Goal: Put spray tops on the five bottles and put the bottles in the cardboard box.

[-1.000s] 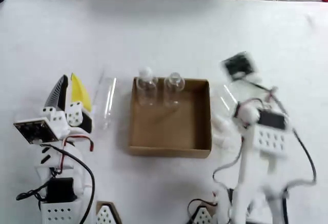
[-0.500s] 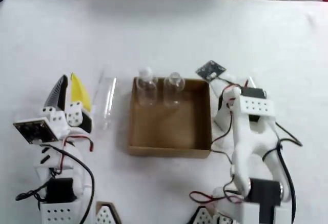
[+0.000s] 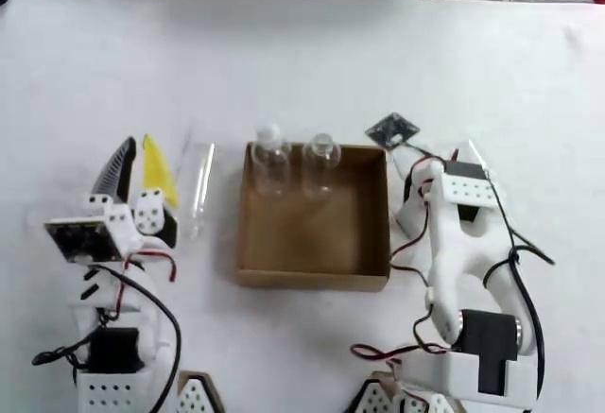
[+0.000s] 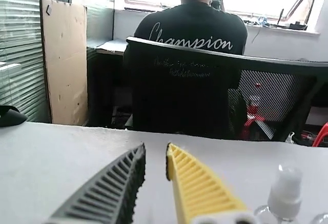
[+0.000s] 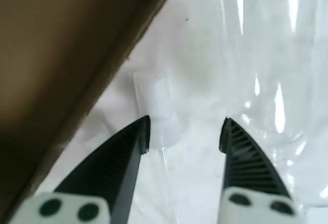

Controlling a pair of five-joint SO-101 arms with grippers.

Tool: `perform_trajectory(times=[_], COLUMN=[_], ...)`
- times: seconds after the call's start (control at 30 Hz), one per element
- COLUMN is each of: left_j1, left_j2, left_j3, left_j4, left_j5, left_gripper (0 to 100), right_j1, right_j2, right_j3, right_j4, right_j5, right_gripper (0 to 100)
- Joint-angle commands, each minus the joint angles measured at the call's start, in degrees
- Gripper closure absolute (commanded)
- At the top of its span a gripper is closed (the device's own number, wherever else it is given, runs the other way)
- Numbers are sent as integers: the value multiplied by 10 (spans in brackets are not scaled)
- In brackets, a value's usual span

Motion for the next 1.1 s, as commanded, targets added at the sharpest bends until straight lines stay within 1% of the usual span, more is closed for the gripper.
perform_trajectory(times=[0.0, 0.2, 0.4, 0.6, 0.77, 0.97, 1.07], left_j1=[12, 8, 8, 8, 8, 9, 9], left_j2=[-7, -7, -7, -7, -7, -7, -7], left_j3=[3, 1, 1, 1, 1, 2, 2], left_j4=[-16, -16, -16, -16, -16, -16, -16], left_j5=[-16, -16, -17, -18, -18, -19, -19], left_gripper=[928, 928, 928, 928, 928, 928, 928], right_j1=[8, 8, 10, 9, 10, 9, 0], right_j2=[-4, -4, -3, 35, 40, -22, -48], right_j3=[-12, -12, -8, -6, -9, -26, -19], right_j4=[-12, -12, -30, -44, -30, 29, 39], right_j5=[-17, -18, -17, -14, -13, -13, -13], right_gripper=[801, 810, 953, 898, 893, 893, 890])
